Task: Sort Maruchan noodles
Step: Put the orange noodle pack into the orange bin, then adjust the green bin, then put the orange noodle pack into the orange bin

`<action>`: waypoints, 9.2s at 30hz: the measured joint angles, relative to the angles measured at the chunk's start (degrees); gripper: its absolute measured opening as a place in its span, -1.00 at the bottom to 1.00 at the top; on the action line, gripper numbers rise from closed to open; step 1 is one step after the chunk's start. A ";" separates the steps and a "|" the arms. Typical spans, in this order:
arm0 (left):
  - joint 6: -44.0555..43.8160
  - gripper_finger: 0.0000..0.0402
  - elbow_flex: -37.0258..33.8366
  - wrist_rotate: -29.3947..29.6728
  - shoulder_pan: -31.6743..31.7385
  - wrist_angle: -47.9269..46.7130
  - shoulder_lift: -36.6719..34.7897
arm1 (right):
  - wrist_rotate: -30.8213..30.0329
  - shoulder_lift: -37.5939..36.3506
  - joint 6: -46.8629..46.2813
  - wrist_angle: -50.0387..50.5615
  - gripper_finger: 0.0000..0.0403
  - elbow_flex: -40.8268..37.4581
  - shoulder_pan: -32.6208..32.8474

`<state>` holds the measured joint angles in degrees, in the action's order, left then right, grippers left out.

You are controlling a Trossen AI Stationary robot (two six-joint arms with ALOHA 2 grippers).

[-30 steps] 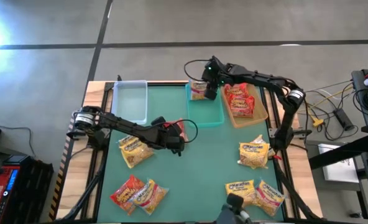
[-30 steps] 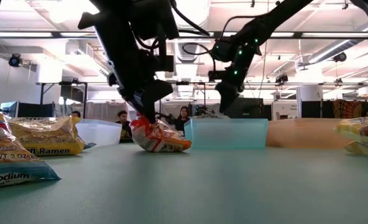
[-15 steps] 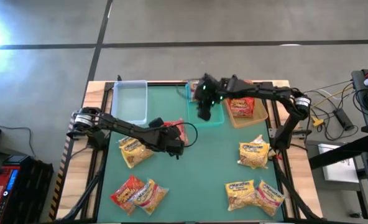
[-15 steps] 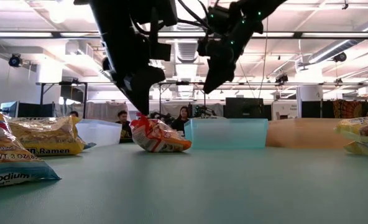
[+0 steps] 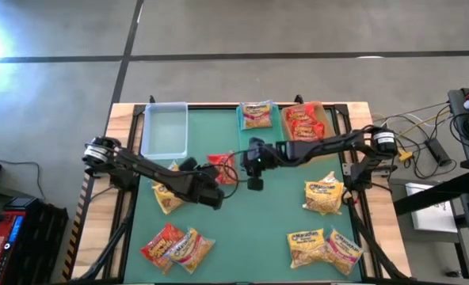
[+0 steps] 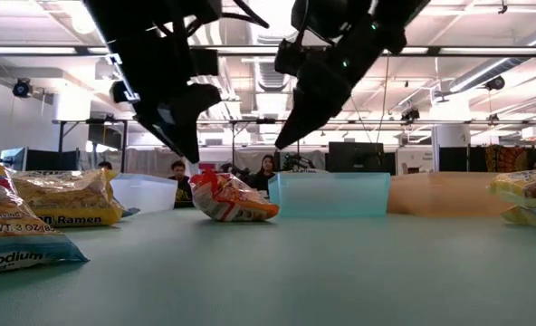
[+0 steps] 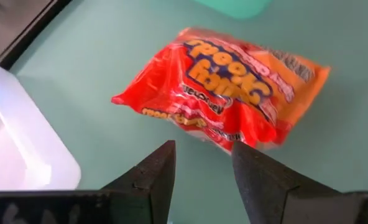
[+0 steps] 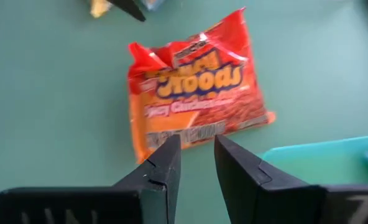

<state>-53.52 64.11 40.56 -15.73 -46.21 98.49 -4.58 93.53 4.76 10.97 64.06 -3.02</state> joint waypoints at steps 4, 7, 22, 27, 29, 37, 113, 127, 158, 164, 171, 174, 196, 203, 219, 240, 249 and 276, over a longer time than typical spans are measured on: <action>-1.05 -0.29 -5.12 0.56 0.12 8.28 -2.87 | -1.52 0.32 1.05 -12.29 -0.62 -6.18 0.85; -2.05 -0.29 -8.62 0.84 0.62 13.21 -4.63 | -1.54 0.36 -0.28 -21.60 -0.66 -10.27 0.81; -4.69 -0.29 -30.16 0.89 4.04 53.95 -10.51 | -3.60 2.25 -6.12 -30.93 -0.69 -16.07 1.28; -7.04 -0.29 -31.95 0.87 5.72 54.77 -10.53 | -5.61 5.95 -6.98 -31.42 -0.69 -14.97 1.28; -7.23 -0.29 -32.10 0.87 6.20 54.77 -10.53 | -6.45 6.95 -6.84 -31.33 -0.69 -14.70 1.28; -7.00 -0.29 -32.03 -2.89 6.64 54.97 -10.33 | -6.21 10.36 -6.60 -31.72 -0.69 -12.14 1.39; 4.17 -0.29 -16.63 -26.64 -0.57 32.72 -10.15 | -1.49 -0.45 -5.88 -8.45 -0.69 -12.02 3.71; 2.44 -0.29 -16.80 -19.91 -0.75 32.95 -5.15 | -5.52 6.98 -9.01 -16.62 -0.69 -12.21 9.10; 17.99 -0.29 -10.22 -29.04 -5.84 43.74 -3.12 | -7.33 -0.20 -1.35 -12.90 -0.69 -12.21 14.57; 13.81 -0.29 -10.28 -27.99 -8.39 44.73 -2.97 | -11.57 0.31 -2.11 -12.35 -0.69 -12.21 13.81; 13.52 -0.29 -11.38 -23.47 -7.96 39.30 -2.94 | -5.49 0.58 -10.18 -11.03 -0.69 -13.49 14.16; 11.37 -0.29 -11.38 -19.61 -7.56 34.05 -2.64 | -1.39 1.14 -13.07 -12.52 -0.69 -13.88 14.86; 27.13 -0.29 -11.27 -12.48 1.38 41.48 -1.00 | 6.58 10.22 -13.94 -36.04 -0.69 -11.71 19.64; 24.13 -0.29 -11.27 -19.56 -0.87 45.93 -2.36 | 3.69 3.85 -10.59 -18.70 -0.69 -11.12 19.64; 8.21 -0.29 -11.25 -21.63 -7.34 55.47 -0.37 | -11.98 0.49 7.02 -8.14 -0.69 -11.09 14.85; 9.29 -0.29 -11.27 -17.60 -4.39 41.08 3.68 | 6.56 0.53 -5.23 -8.17 -0.69 -11.23 17.02; 22.61 -0.29 -11.27 -14.40 1.59 40.56 3.65 | 6.58 0.43 -5.21 -9.65 -0.69 -11.10 19.66; 3.14 -0.29 -1.87 -9.58 -2.77 42.41 10.32 | -1.37 -2.72 -8.73 12.35 -0.67 -9.23 6.06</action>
<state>-50.38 62.24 30.98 -18.49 -3.79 108.81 -5.94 90.80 -3.97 23.32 54.84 3.04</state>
